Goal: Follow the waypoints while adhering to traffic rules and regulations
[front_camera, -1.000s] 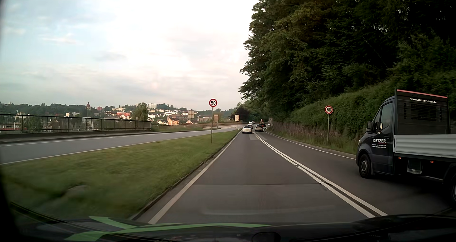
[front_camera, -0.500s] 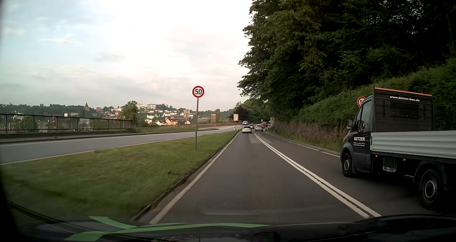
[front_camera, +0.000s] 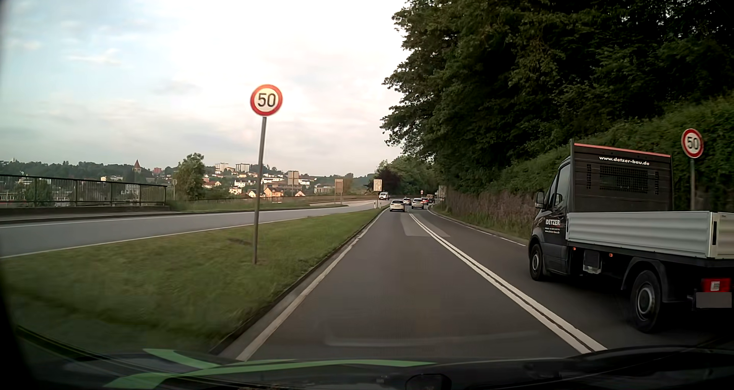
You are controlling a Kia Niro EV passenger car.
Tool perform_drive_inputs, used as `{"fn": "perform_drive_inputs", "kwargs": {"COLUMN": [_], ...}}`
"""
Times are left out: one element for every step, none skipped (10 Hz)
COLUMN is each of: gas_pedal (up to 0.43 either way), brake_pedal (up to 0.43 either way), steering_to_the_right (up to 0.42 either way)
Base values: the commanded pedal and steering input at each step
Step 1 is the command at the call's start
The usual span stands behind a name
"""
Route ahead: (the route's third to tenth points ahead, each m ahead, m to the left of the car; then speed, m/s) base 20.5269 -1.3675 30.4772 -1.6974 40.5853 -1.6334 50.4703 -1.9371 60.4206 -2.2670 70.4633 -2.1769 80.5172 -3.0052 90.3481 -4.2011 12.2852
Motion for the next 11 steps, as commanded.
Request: {"fn": "perform_drive_inputs", "kwargs": {"gas_pedal": [0.0, 0.0, 0.0, 0.0, 0.0, 0.0, 0.0, 0.02, 0.047, 0.059, 0.059], "brake_pedal": [0.024, 0.037, 0.0, 0.0, 0.0, 0.0, 0.0, 0.0, 0.0, 0.0, 0.0], "steering_to_the_right": [0.009, 0.01, 0.01, 0.01, 0.009, 0.006, 0.006, 0.005, 0.004, 0.002, 0.002]}}
